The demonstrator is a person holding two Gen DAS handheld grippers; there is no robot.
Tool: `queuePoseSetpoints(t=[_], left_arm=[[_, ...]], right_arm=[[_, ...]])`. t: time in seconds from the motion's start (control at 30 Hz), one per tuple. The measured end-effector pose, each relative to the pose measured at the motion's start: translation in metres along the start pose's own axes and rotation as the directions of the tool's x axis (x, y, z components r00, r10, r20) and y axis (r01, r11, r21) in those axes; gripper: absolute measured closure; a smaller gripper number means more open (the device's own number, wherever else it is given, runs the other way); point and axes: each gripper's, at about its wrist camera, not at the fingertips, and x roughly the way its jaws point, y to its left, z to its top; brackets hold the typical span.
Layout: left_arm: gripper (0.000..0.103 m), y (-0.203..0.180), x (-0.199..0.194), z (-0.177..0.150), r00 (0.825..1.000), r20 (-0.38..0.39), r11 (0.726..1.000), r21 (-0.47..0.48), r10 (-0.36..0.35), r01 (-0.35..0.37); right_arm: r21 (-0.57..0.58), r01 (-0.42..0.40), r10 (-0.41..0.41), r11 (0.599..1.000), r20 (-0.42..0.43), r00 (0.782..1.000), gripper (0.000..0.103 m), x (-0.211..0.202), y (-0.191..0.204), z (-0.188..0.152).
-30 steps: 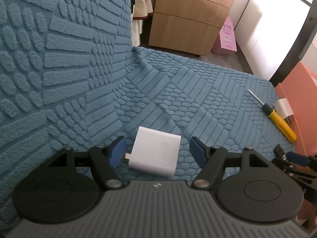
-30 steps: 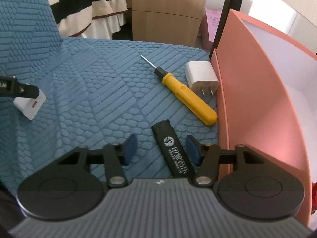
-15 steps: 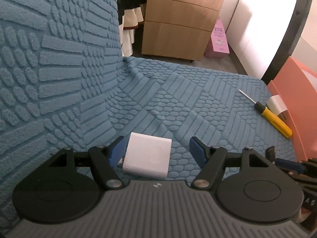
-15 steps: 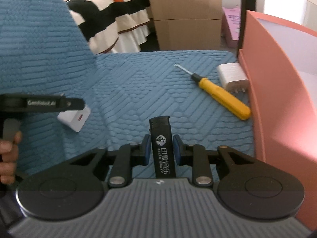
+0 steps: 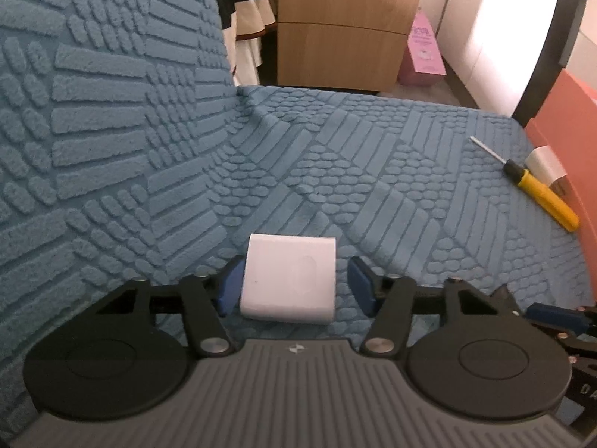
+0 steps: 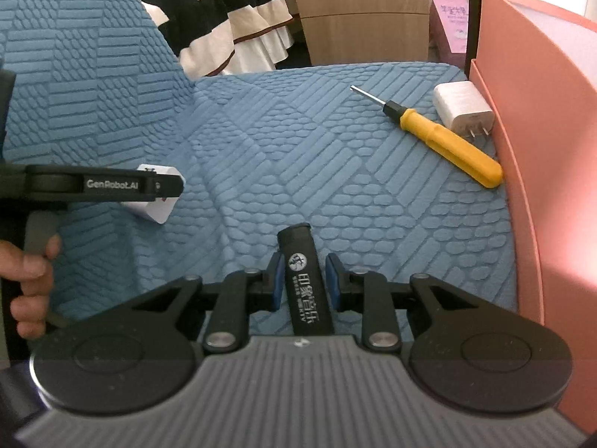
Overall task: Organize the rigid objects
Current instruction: 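Close left gripper on white cube charger while right gripper closes on USB stick, then lift white cube charger with left tool while right tool lifts USB stick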
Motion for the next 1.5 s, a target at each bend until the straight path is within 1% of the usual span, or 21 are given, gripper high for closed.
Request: queuePoseSetpoints(t=[0.03, 0.2, 0.3, 0.37, 0.47, 0.57, 0.63, 0.67, 0.73, 0.93, 1.03, 1.07, 1.1, 1.23, 1.33, 1.4, 1.5], left_arm=[[0.047, 0.001, 0.000, -0.001, 1.000, 0.001, 1.000, -0.002, 0.010, -0.010], [0.047, 0.001, -0.006, -0.003, 1.000, -0.014, 0.999, -0.037, 0.012, -0.013], [0.047, -0.002, -0.020, -0.007, 1.000, 0.016, 0.999, -0.047, -0.011, 0.012], [0.047, -0.004, -0.026, -0.011, 0.999, 0.020, 0.997, -0.064, -0.034, 0.036], [0.047, -0.010, -0.039, -0.017, 0.997, 0.037, 0.996, -0.050, -0.070, 0.072], [0.047, -0.013, -0.045, -0.022, 0.996, 0.040, 0.995, -0.050, -0.080, 0.082], [0.047, -0.015, -0.047, -0.025, 0.995, 0.038, 0.994, -0.052, -0.090, 0.091], [0.047, -0.016, -0.047, -0.026, 0.995, 0.037, 0.994, -0.049, -0.094, 0.096], [0.047, -0.018, -0.047, -0.026, 0.995, 0.033, 0.994, -0.047, -0.099, 0.101], [0.047, -0.023, -0.042, -0.027, 0.994, 0.023, 0.994, -0.031, -0.108, 0.109], [0.047, -0.026, -0.040, -0.027, 0.993, 0.022, 0.992, -0.028, -0.119, 0.120], [0.047, -0.027, -0.041, -0.027, 0.992, 0.023, 0.992, -0.026, -0.123, 0.124], [0.047, -0.028, -0.041, -0.027, 0.992, 0.024, 0.992, -0.024, -0.126, 0.126], [0.047, -0.030, -0.042, -0.029, 0.991, 0.025, 0.991, -0.030, -0.128, 0.129], [0.047, -0.030, -0.046, -0.030, 0.990, 0.026, 0.989, -0.044, -0.138, 0.139], [0.047, -0.031, -0.052, -0.031, 0.987, 0.037, 0.986, -0.048, -0.155, 0.157], [0.047, -0.035, -0.058, -0.032, 0.984, 0.043, 0.983, -0.050, -0.173, 0.175]], right_arm=[[0.008, -0.003, 0.003, 1.000, -0.001, 1.000, 0.075, -0.001, -0.001, 0.000], [0.019, -0.013, 0.013, 1.000, -0.001, 1.000, 0.073, -0.003, -0.004, -0.001], [0.008, -0.015, 0.015, 1.000, 0.009, 1.000, 0.073, -0.004, -0.002, 0.001], [0.008, -0.015, 0.015, 1.000, 0.003, 1.000, 0.073, -0.004, -0.003, 0.000], [-0.006, -0.007, 0.006, 1.000, -0.006, 1.000, 0.072, -0.002, -0.003, 0.001], [-0.016, -0.014, 0.014, 1.000, -0.006, 1.000, 0.070, -0.003, -0.003, 0.001], [-0.023, -0.027, 0.026, 0.999, -0.009, 1.000, 0.067, -0.002, -0.001, 0.001], [-0.030, -0.028, 0.028, 0.999, -0.010, 1.000, 0.063, -0.001, 0.000, 0.000], [-0.060, -0.020, 0.020, 0.998, -0.011, 1.000, 0.062, 0.000, 0.005, -0.001], [-0.139, 0.039, -0.037, 0.989, 0.018, 0.999, 0.063, 0.003, 0.018, -0.004], [-0.165, 0.059, -0.056, 0.984, 0.024, 0.998, 0.065, 0.003, 0.021, -0.006], [-0.174, 0.072, -0.068, 0.982, 0.027, 0.997, 0.073, 0.002, 0.021, -0.007], [-0.182, 0.082, -0.078, 0.980, 0.030, 0.997, 0.077, 0.002, 0.021, -0.007], [-0.148, 0.055, -0.050, 0.987, 0.033, 0.998, 0.077, -0.002, 0.018, -0.007], [-0.131, 0.072, -0.065, 0.989, 0.060, 0.996, 0.077, -0.007, 0.016, -0.007], [-0.116, 0.064, -0.057, 0.991, 0.064, 0.996, 0.077, -0.010, 0.011, -0.006], [-0.105, 0.073, -0.066, 0.992, 0.070, 0.995, 0.077, -0.014, 0.006, -0.006]])
